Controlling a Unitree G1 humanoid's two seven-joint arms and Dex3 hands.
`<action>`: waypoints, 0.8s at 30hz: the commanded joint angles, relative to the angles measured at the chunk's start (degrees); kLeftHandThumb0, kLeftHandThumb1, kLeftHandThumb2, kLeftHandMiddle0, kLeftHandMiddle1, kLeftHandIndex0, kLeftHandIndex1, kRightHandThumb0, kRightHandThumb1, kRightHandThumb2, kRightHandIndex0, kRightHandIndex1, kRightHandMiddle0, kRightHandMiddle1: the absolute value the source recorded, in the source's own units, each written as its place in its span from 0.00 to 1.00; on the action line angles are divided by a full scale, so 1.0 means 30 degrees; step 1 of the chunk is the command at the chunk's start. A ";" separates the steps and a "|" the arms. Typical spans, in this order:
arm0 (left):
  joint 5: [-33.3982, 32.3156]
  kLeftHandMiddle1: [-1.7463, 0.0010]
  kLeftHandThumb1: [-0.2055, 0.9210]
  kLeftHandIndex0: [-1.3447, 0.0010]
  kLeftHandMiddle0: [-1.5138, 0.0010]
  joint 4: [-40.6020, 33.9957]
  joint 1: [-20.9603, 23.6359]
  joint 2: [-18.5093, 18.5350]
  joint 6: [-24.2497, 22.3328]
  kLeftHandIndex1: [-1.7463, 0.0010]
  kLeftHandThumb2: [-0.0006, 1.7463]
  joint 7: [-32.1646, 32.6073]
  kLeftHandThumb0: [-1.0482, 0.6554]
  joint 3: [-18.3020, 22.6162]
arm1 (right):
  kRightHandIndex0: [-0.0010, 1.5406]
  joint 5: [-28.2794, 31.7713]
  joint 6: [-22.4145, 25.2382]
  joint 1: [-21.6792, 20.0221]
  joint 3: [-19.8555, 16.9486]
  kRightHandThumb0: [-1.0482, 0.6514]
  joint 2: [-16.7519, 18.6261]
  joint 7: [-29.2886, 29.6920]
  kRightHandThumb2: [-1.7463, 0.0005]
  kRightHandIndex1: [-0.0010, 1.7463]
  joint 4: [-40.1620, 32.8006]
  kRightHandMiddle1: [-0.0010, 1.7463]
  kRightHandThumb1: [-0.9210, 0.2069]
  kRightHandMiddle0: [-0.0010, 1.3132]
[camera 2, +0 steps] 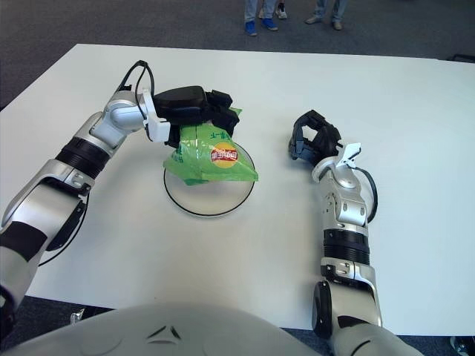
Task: Put the snack into the plate.
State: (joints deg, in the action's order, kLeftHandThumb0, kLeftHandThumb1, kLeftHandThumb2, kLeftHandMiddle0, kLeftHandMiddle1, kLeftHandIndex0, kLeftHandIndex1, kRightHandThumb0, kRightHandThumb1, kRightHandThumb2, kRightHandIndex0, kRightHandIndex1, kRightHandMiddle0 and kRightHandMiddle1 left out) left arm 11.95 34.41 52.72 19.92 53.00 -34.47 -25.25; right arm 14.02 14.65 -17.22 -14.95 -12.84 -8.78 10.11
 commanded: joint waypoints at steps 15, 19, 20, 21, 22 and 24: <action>0.0899 0.00 0.28 0.25 0.49 0.1210 -0.0552 -0.0202 0.0798 0.00 0.89 -0.0282 0.94 -0.0201 | 0.85 0.0141 0.1616 0.1003 0.0160 0.34 0.0356 0.0264 0.26 1.00 0.0258 1.00 0.51 0.45; 0.1337 0.00 0.29 0.26 0.49 0.1390 -0.0528 -0.0236 0.0836 0.00 0.89 -0.0457 0.94 -0.0419 | 0.85 0.0160 0.1638 0.0999 0.0136 0.34 0.0363 0.0264 0.26 1.00 0.0248 1.00 0.51 0.45; 0.1430 0.00 0.29 0.26 0.49 0.1425 -0.0512 -0.0239 0.0826 0.00 0.89 -0.0503 0.94 -0.0472 | 0.85 0.0163 0.1644 0.0996 0.0132 0.34 0.0362 0.0261 0.26 1.00 0.0249 1.00 0.51 0.45; 0.1491 0.00 0.29 0.26 0.49 0.1452 -0.0501 -0.0243 0.0824 0.00 0.89 -0.0527 0.94 -0.0500 | 0.85 0.0165 0.1649 0.0995 0.0129 0.34 0.0362 0.0260 0.26 1.00 0.0250 1.00 0.51 0.45; 0.1617 0.00 0.29 0.26 0.49 0.1464 -0.0458 -0.0211 0.0812 0.00 0.89 -0.0618 0.94 -0.0595 | 0.85 0.0164 0.1648 0.0992 0.0128 0.34 0.0360 0.0256 0.26 1.00 0.0254 1.00 0.51 0.45; 0.1917 0.00 0.29 0.26 0.49 0.1369 -0.0454 -0.0126 0.0629 0.00 0.89 -0.0693 0.94 -0.0726 | 0.85 0.0162 0.1660 0.0983 0.0136 0.34 0.0384 0.0271 0.26 1.00 0.0236 1.00 0.51 0.45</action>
State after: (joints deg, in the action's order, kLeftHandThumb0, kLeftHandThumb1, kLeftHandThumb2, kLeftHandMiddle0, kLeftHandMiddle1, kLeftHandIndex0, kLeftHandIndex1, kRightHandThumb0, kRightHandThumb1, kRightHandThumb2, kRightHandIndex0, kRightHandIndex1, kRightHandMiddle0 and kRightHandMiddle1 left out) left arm 15.04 37.48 52.20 18.92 56.03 -34.76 -25.83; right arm 14.11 16.57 -16.96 -14.99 -12.83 -8.34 8.80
